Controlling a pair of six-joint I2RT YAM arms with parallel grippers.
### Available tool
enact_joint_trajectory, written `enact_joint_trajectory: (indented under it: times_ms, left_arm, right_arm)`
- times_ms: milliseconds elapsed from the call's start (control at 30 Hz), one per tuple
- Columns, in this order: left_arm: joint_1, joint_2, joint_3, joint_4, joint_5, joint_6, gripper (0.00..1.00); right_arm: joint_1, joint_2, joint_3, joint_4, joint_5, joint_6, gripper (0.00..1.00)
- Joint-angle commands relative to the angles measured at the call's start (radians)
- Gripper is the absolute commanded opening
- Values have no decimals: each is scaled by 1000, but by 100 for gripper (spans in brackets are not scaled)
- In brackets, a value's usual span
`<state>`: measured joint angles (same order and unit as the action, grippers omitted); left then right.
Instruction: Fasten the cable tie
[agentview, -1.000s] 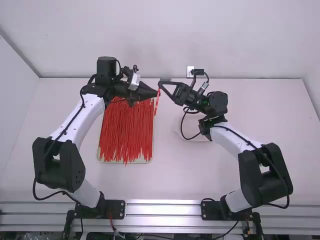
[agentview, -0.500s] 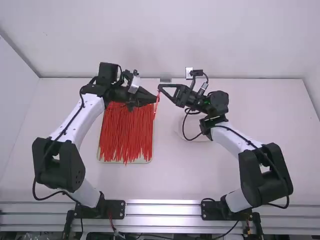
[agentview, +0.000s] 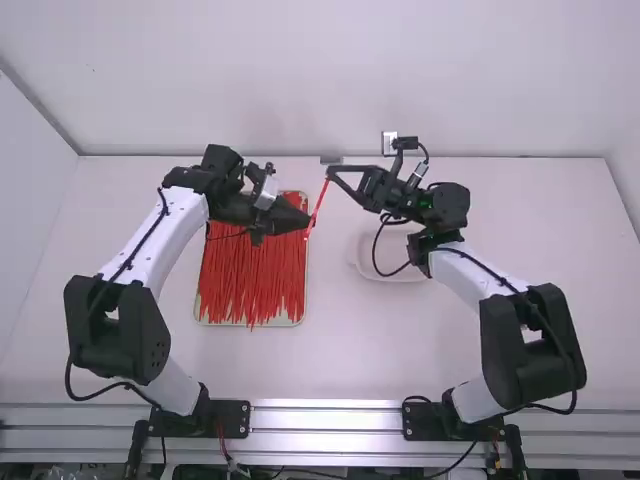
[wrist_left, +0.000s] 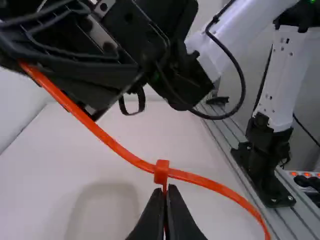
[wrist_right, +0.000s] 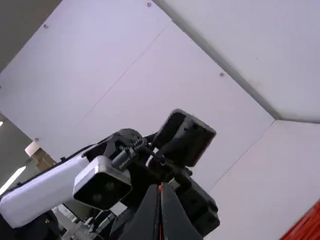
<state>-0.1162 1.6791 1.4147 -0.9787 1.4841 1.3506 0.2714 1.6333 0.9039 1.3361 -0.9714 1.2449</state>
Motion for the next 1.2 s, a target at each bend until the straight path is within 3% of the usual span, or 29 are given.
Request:
enact_joint_trajectory:
  times_ms: [0, 600, 1167]
  left_arm:
    - [-3, -5, -11, -47, -54, 180, 1]
    - [-2, -5, -153, 13, -61, 217, 1]
    - [-2, -5, -156, 18, -60, 217, 1]
  right_arm:
    - [-45, -6, 34, 27, 109, 24, 0]
    - [-122, -6, 47, 74, 108, 69, 0]
    - [-119, -6, 47, 74, 104, 68, 0]
